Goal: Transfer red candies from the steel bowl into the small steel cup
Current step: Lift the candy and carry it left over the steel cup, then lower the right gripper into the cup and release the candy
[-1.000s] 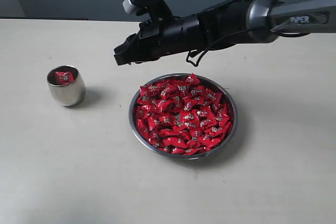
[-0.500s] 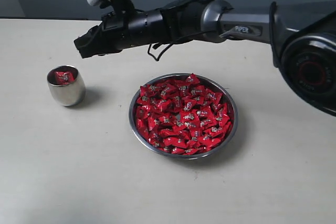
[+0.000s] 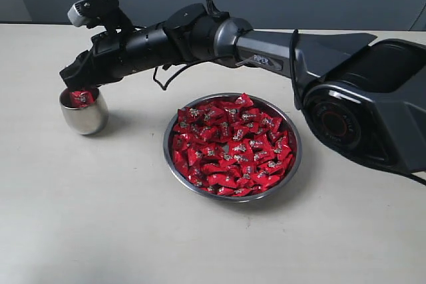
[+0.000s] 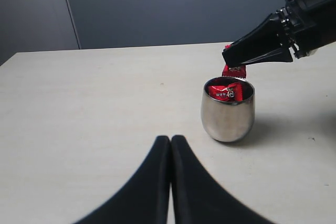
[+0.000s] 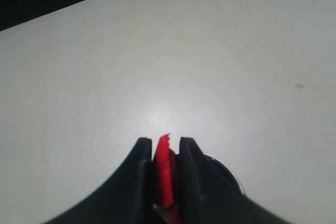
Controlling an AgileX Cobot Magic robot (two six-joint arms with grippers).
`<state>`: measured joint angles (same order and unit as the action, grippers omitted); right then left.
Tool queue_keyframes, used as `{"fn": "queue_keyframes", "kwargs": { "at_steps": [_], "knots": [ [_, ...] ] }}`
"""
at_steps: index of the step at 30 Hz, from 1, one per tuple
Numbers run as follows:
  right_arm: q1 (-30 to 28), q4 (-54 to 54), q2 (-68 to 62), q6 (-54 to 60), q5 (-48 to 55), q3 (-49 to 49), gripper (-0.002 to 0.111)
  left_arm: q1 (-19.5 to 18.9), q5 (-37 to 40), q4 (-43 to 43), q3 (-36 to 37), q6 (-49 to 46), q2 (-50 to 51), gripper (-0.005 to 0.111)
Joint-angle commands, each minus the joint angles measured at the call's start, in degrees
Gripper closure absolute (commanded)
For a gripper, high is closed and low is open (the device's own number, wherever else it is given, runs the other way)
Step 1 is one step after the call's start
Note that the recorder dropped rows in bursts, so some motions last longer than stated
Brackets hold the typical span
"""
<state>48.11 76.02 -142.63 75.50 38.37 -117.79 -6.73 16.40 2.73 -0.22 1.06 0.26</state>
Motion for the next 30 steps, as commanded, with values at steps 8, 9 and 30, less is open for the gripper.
{"fn": "queue_keyframes", "kwargs": {
  "at_steps": [8, 9, 30],
  "knots": [
    [1.08, -5.90, -1.95, -5.62, 1.69, -3.60, 0.109, -0.03, -0.09, -0.12, 0.22, 0.07, -0.26, 0.106],
    [1.08, -5.90, -1.95, -5.62, 1.69, -3.60, 0.109, -0.03, -0.09, -0.12, 0.22, 0.07, -0.26, 0.106],
    [1.32, -6.29, -1.94, -5.84, 0.35, -3.60, 0.109, -0.03, -0.09, -0.12, 0.22, 0.07, -0.26, 0.106]
  ]
}}
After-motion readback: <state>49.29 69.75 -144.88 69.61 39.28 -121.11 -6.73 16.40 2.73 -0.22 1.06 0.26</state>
